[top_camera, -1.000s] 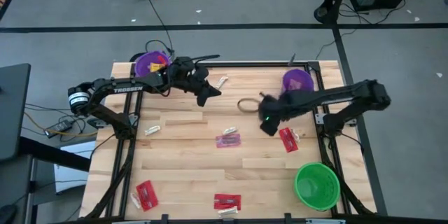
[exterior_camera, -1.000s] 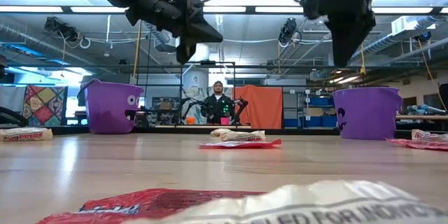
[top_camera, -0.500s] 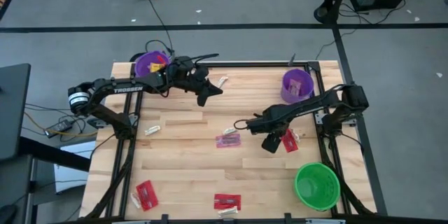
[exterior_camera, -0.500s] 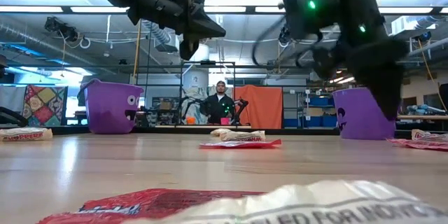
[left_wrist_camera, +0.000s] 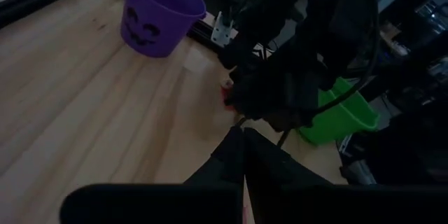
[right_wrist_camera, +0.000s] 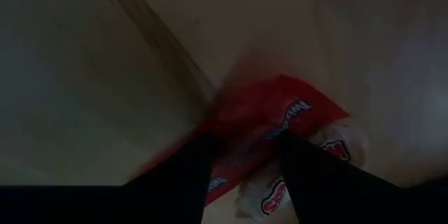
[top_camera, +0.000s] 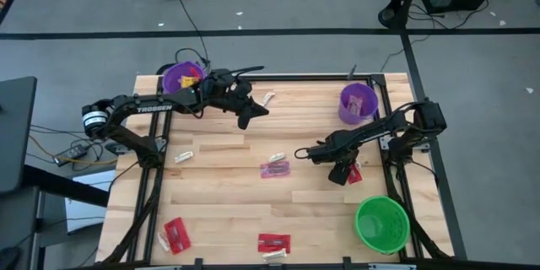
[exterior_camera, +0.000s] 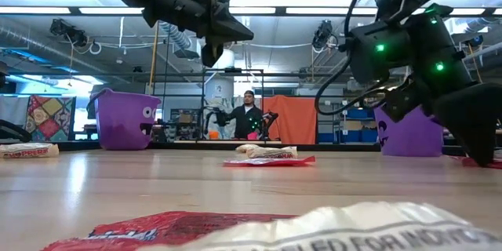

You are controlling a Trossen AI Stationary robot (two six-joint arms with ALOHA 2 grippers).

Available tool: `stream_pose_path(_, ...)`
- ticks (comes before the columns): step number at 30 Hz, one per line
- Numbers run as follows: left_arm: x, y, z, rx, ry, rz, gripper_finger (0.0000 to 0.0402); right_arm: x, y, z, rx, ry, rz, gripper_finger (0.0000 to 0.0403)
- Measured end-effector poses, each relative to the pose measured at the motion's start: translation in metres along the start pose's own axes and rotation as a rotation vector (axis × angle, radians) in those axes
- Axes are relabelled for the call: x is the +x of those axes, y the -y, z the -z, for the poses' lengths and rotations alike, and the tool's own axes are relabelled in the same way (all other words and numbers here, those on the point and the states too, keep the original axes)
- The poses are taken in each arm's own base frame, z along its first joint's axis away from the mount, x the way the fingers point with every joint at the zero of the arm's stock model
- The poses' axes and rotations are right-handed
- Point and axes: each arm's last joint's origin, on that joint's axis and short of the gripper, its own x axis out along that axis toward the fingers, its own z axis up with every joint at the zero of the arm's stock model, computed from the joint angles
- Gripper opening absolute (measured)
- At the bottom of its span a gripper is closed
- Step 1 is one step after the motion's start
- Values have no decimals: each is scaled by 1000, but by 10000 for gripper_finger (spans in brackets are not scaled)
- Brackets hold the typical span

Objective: Sort candy by brand, put in halloween buckets
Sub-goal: Put the red candy into the right purple bucket

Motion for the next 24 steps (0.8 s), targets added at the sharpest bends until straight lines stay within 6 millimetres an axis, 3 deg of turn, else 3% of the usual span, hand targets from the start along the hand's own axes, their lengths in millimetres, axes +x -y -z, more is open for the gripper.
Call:
stream_pose_path(5, 0, 0, 0, -23, 4, -7, 10, -8, -4, -5, -51, 31, -16, 142)
stream_pose_path(12, 0, 0, 0, -55, 4, -7, 10, -27, -13, -17, -131, 99, -90, 15)
stream_pose_path(20, 0, -1, 0, -76, 9, -18, 10, -84, -26, -33, -217, 275, -178, 7)
stream_pose_path(24, 0, -1, 0, -96, 18, -37, 10, -118, -22, -30, -207, 415, -149, 8)
